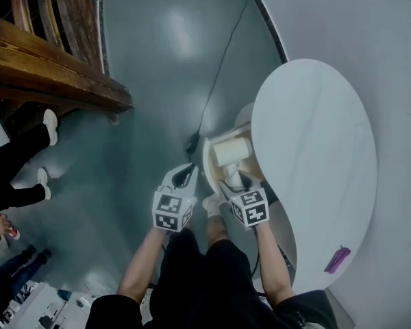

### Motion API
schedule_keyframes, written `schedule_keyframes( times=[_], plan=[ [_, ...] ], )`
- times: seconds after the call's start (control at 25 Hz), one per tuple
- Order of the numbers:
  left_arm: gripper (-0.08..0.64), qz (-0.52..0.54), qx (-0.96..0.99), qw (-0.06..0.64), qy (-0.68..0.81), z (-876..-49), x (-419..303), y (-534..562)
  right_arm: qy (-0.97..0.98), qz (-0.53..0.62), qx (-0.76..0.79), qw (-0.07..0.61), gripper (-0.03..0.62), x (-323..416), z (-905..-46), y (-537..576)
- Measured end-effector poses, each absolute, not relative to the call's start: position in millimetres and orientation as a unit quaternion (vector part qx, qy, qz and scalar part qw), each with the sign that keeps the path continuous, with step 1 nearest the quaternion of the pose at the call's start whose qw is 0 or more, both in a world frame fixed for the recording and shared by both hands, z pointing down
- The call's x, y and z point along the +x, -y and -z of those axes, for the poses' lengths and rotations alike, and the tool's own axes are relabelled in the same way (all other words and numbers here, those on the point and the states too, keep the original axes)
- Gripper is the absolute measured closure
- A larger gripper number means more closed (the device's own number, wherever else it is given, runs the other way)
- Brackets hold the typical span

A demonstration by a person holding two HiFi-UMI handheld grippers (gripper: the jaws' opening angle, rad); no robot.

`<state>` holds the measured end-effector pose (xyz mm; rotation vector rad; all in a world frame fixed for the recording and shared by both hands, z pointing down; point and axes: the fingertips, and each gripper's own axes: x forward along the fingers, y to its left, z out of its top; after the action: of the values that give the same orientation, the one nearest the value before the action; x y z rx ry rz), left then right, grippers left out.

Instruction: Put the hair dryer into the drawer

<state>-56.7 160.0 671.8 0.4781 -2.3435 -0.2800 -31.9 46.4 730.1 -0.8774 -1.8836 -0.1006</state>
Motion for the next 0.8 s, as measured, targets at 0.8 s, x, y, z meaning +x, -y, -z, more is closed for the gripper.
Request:
schedule_keyframes(
  times=[0.8],
  plan=[
    [0.554,0.117,0.186,0.384,0.897,-711.7,-60.3,-149.9,0.752,0.060,-0.357,0.551,0.331,-34.5,-787.3,-25.3]
  ],
)
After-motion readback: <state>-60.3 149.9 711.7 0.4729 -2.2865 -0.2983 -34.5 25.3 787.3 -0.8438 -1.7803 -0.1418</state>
